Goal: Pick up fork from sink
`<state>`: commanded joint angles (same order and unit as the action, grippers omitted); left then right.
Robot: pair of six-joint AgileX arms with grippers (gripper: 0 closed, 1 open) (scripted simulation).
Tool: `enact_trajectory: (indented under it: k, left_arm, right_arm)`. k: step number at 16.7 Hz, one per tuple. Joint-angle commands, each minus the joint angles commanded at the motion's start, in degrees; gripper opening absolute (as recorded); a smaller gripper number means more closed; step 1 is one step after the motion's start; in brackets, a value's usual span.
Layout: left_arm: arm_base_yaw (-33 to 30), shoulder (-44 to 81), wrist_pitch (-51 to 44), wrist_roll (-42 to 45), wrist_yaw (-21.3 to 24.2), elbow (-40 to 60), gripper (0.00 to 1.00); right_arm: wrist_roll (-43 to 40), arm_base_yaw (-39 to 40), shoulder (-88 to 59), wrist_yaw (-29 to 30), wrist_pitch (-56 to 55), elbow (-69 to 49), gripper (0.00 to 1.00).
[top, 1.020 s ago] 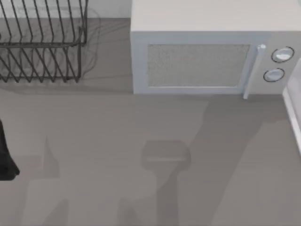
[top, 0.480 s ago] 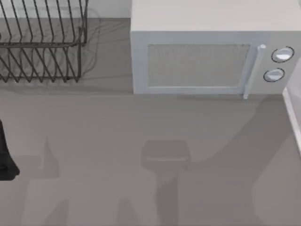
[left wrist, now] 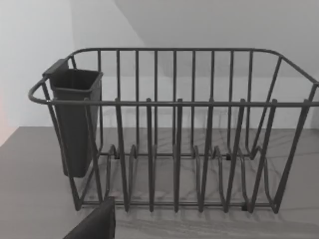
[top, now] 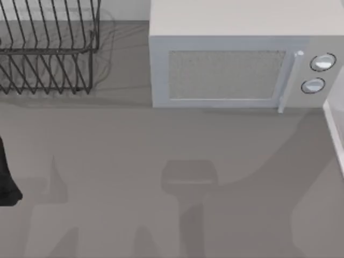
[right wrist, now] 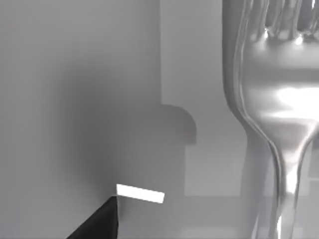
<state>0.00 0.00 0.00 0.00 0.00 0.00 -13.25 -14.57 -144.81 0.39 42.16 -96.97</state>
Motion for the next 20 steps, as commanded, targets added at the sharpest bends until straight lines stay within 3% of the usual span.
enact_trajectory:
  k: [12,20]
  left_arm:
    - [0.0,0.0,0.0,0.0,0.0,0.0,1.00]
    - [0.0,0.0,0.0,0.0,0.0,0.0,1.00]
  right_arm:
    - [0.0,0.0,0.0,0.0,0.0,0.0,0.02]
    - [0.0,0.0,0.0,0.0,0.0,0.0,0.00]
